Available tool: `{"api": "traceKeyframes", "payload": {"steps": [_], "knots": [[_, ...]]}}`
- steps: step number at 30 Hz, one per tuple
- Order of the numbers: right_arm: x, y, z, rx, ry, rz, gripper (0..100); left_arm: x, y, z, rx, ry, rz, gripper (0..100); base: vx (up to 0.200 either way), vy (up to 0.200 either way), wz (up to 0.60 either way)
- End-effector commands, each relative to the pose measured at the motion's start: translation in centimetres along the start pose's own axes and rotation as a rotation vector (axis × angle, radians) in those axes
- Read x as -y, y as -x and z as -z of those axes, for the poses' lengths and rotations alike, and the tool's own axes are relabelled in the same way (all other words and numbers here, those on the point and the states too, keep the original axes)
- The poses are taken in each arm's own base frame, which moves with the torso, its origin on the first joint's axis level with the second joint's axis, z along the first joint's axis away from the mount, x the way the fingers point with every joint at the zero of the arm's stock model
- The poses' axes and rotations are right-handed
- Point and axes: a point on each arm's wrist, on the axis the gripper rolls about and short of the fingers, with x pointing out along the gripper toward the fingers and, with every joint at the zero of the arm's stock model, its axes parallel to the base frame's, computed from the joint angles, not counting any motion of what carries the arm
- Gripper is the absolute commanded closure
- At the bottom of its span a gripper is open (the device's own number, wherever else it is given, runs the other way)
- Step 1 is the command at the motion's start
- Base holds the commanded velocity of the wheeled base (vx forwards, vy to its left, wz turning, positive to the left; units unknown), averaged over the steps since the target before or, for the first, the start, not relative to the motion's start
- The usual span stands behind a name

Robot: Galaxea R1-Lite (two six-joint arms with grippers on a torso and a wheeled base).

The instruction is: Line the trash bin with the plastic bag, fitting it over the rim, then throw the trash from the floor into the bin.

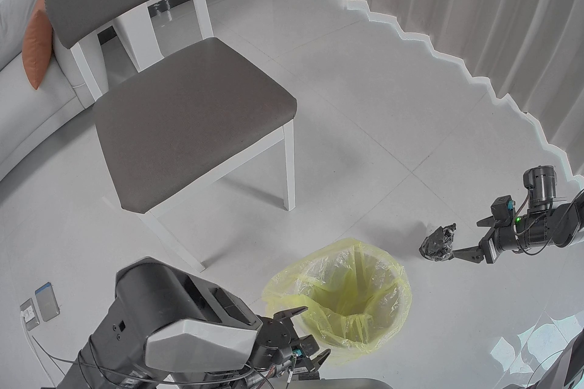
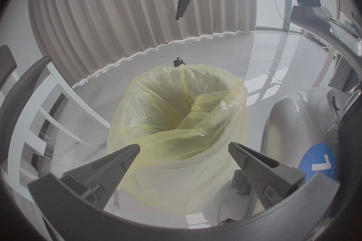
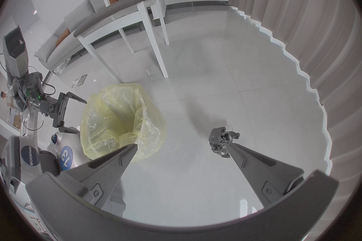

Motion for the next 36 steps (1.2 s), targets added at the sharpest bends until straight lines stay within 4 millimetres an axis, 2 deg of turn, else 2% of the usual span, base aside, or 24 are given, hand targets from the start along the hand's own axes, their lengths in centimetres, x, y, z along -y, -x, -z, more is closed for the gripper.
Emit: {"api": "traceKeyframes", "payload": {"steps": [1, 4, 7, 9, 13, 15, 16, 21, 31, 36], "knots": [[0.5, 0.5, 0.2, 0.005, -0.011, 0.017, 0, -2.4, 2.7, -2.0, 0.081, 0.047, -0.025, 0, 0.0, 0.0, 0.0], [0.6, 0.4, 0.1, 0.007, -0.009, 0.018, 0, -3.4, 3.5, -3.5, 0.13, 0.08, -0.043, 0, 0.0, 0.0, 0.0], [0.4, 0.3, 0.2, 0.012, -0.009, 0.0, 0, -3.6, 3.6, -4.0, 0.149, 0.085, -0.047, 0, 0.0, 0.0, 0.0], [0.4, 0.2, 0.3, 0.012, -0.013, -0.01, 0, -3.6, 2.6, -4.2, 0.159, 0.086, -0.061, 0, 0.0, 0.0, 0.0], [0.5, 0.1, 0.3, 0.012, -0.016, -0.013, 0, -2.7, -0.9, -3.8, 0.15, 0.075, -0.099, 0, 0.0, 0.0, 0.0], [0.5, 0.1, 0.2, 0.013, -0.016, -0.012, 0, -2.3, -1.2, -3.8, 0.148, 0.066, -0.088, 0, 0.0, 0.0, 0.0], [0.6, 0.0, 0.3, 0.013, -0.017, -0.013, 0, -0.8, -2.0, -4.0, 0.13, 0.045, -0.051, 0, 0.0, 0.0, 0.0], [0.9, -0.3, 0.4, 0.031, -0.015, -0.008, 0, 0.0, -3.1, -4.3, 0.086, -0.009, -0.04, 0, 0.0, 0.0, 0.0], [1.9, 0.1, 1.0, 0.039, -0.036, 0.02, 0, 1.2, -2.0, -2.0, -0.061, -0.105, 0.051, 0, 0.0, 0.0, 0.0], [2.4, 0.4, 1.4, 0.038, -0.051, 0.036, 0, 1.5, -1.8, -1.6, -0.074, -0.116, 0.073, 0, 0.0, 0.0, 0.0]]}}
